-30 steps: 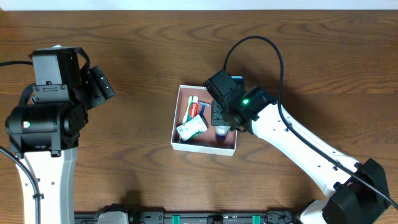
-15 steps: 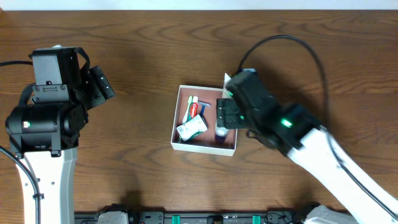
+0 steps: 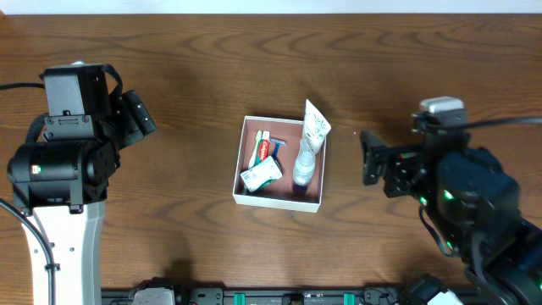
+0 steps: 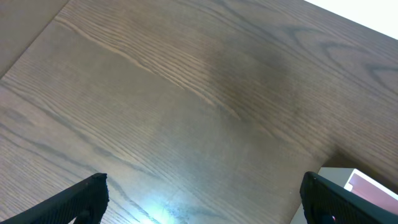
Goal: Pack container
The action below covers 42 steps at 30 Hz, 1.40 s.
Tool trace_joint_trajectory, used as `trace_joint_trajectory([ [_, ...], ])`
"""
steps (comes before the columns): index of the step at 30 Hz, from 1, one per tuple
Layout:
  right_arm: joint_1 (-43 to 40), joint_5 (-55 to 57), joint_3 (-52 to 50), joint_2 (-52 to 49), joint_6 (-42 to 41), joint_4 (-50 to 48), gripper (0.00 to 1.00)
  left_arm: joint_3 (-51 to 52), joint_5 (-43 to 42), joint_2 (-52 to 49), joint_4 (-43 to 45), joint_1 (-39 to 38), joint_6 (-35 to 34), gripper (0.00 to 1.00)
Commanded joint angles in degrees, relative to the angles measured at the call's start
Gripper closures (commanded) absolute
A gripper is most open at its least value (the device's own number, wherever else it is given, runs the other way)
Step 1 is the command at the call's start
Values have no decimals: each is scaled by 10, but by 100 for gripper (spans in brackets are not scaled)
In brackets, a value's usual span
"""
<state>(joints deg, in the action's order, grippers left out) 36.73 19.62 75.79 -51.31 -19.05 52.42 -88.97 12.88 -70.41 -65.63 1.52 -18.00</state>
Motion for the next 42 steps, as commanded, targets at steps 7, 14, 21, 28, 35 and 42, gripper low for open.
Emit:
trace_joint_trajectory([
  [7, -3, 34, 0, 12, 16, 62, 1, -5, 9, 0, -1, 3, 3, 2],
  [14, -5, 75, -3, 11, 55, 71, 1, -5, 9, 0, -1, 3, 3, 2],
  [21, -115, 54, -125, 57, 61, -54, 1, -5, 9, 0, -1, 3, 3, 2],
  [28, -254, -119, -355, 182, 99, -235, 1, -5, 9, 0, -1, 3, 3, 2],
  [35, -358, -160, -505, 307, 110, -264, 1, -5, 9, 0, -1, 3, 3, 2],
  [42, -387, -160, -597, 400, 110, -264, 1, -5, 9, 0, -1, 3, 3, 2],
])
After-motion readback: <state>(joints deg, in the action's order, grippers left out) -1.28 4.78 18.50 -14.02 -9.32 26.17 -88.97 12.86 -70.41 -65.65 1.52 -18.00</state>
